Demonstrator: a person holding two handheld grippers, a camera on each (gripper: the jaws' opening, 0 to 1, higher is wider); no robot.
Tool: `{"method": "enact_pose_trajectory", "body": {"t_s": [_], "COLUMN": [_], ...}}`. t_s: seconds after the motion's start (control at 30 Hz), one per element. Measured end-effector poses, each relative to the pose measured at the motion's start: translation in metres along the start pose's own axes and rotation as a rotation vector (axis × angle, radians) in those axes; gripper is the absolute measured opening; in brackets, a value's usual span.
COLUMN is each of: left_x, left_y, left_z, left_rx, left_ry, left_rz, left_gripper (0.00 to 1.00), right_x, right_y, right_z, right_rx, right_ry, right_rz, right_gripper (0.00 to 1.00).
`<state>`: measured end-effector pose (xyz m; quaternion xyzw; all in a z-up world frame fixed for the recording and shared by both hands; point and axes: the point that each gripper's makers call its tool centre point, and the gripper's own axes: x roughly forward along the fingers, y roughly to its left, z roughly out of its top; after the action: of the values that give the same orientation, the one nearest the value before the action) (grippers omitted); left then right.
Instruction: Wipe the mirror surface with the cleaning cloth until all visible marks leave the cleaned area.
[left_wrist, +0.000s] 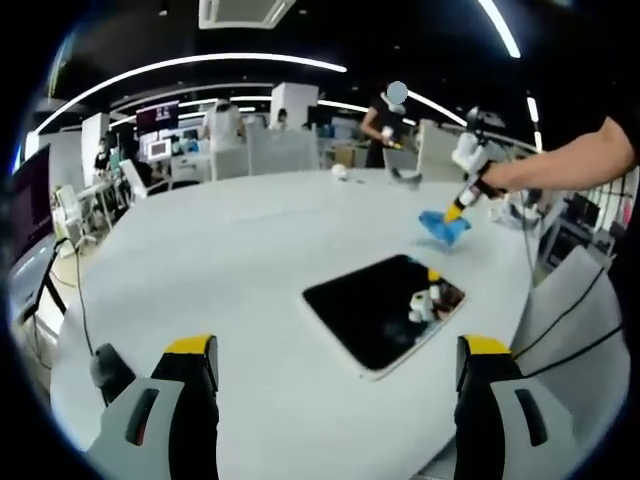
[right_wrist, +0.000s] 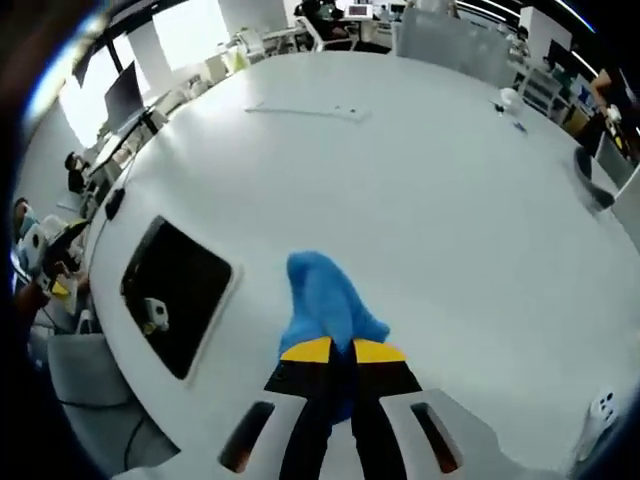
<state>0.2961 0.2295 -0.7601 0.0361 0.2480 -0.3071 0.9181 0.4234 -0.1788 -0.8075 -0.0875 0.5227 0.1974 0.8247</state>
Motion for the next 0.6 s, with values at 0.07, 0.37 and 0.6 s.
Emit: {"method": "enact_pose_trajectory", "body": {"t_s": [0.07,0.37,0.6], "left_x": [-0.002,-0.007,-0.011], "left_y": [0.0,0.003,0.007], "left_z": [-0.001,-0.006,-0.006], "left_rx": [-0.002,-0.015,-0.022], "left_ry": [0.0,0.004,0.001], "left_rz": [0.002,0.01,0.017], "left_gripper": [1.0,1.0,1.0], "right_x": [0.002,0.014,0.025], "right_y": [0.003,0.024,0.038], "right_z": [0.001,0.008,0.011], "right_rx": [0.0,-0.008,-0.005], "right_ry": [0.004,0.027,0.047], "right_rz": [0.001,0.018,0.03], "right_gripper": [0.0,0.0,0.0]}}
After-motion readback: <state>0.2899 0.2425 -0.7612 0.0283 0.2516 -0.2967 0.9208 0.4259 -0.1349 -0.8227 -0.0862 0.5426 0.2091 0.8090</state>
